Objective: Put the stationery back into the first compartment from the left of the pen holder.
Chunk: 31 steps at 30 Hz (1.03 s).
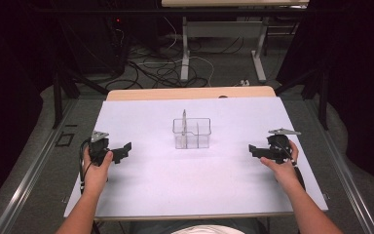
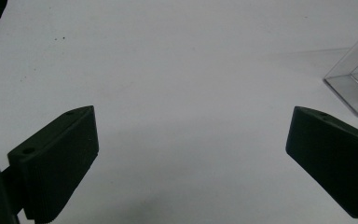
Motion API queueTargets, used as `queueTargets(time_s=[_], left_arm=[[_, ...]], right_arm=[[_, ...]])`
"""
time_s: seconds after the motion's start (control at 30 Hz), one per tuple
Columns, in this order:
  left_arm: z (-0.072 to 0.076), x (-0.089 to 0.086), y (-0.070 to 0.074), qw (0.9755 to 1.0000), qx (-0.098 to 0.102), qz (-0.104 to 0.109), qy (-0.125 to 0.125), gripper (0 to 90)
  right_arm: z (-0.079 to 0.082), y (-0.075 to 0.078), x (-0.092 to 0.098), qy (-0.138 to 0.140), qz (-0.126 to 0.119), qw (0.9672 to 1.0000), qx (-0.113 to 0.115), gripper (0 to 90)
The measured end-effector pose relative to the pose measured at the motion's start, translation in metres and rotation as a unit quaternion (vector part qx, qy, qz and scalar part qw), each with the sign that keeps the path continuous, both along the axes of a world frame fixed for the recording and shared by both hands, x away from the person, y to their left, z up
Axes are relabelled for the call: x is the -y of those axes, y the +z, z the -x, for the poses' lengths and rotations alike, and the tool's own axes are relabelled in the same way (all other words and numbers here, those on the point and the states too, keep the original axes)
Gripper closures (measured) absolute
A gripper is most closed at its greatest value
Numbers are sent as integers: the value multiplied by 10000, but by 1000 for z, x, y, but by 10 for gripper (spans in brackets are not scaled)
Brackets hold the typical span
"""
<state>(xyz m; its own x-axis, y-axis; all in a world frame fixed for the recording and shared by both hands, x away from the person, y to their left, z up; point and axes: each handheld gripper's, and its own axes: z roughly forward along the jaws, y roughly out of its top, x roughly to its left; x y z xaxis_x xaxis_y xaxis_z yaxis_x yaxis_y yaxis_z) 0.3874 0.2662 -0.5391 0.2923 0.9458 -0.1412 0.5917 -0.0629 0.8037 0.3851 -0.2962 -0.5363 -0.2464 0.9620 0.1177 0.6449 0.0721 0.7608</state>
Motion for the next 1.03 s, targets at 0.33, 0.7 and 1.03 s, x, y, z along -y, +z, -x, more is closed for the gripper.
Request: queueTargets(time_s=[0.33, 0.7, 1.03], left_arm=[[-1, -3, -6, 9999, -111, 40, 109, 24], [-4, -8, -11, 9994, -243, 136, 222, 31], [-5, -7, -12, 9994, -252, 128, 207, 31]], right_arm=[[0, 0, -1, -6, -15, 10000, -4, 60], [-1, -2, -2, 30, 25, 10000, -22, 60], [-1, -2, -2, 19, 15, 10000, -35, 60]])
